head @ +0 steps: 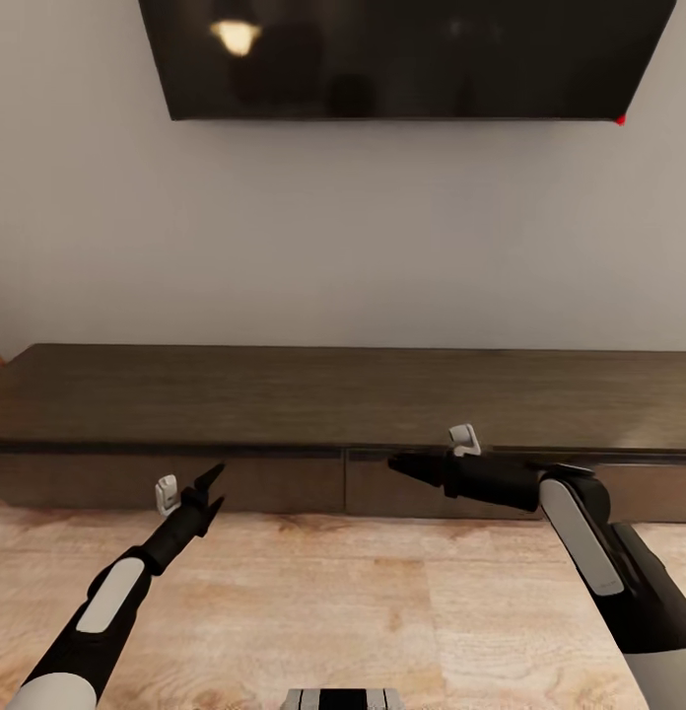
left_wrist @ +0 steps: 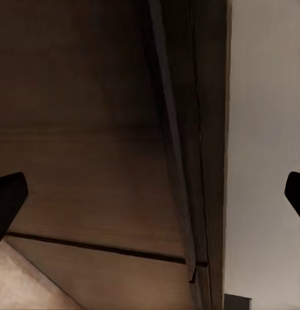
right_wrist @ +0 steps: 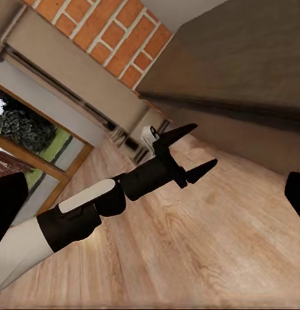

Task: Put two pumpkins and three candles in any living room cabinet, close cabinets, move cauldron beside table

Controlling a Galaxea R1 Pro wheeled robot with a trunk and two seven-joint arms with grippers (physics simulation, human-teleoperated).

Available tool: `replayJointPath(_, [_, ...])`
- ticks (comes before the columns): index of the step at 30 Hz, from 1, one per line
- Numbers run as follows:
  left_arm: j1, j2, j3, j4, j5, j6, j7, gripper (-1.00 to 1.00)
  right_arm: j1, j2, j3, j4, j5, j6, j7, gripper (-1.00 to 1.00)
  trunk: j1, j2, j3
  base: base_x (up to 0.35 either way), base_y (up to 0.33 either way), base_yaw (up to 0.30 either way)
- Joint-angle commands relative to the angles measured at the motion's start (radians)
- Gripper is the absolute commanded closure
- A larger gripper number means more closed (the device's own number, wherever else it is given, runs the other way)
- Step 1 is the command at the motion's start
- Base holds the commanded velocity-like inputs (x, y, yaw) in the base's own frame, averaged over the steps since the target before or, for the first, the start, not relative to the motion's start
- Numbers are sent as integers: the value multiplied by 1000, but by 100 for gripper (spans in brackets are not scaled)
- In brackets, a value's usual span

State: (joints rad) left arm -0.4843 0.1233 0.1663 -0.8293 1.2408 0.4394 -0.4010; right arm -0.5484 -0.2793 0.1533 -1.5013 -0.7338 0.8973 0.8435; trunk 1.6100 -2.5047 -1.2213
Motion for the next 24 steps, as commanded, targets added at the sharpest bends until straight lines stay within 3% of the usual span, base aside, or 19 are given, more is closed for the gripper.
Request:
replayJointPath(1, [0, 1, 2, -2, 8, 9, -13, -100, -1, -1, 12, -5, -3, 5, 0, -100, 0, -1, -5, 0, 0, 0])
replayJointPath(6, [0, 5, 2, 3, 2, 8, -154, -100, -1, 0, 30, -11, -3, 5, 0, -100, 2, -2, -24, 0, 0, 0])
replayJointPath(9, [0, 10, 2, 13, 2, 8, -196, -100, -1, 0, 33, -12, -3, 5, 0, -100, 4, -2, -36, 0, 0, 0])
replayJointPath(24, [1, 14, 2, 36, 5, 10, -225, -100, -1, 0, 34, -12, -3, 4, 1, -100, 10, -6, -90, 0, 0, 0])
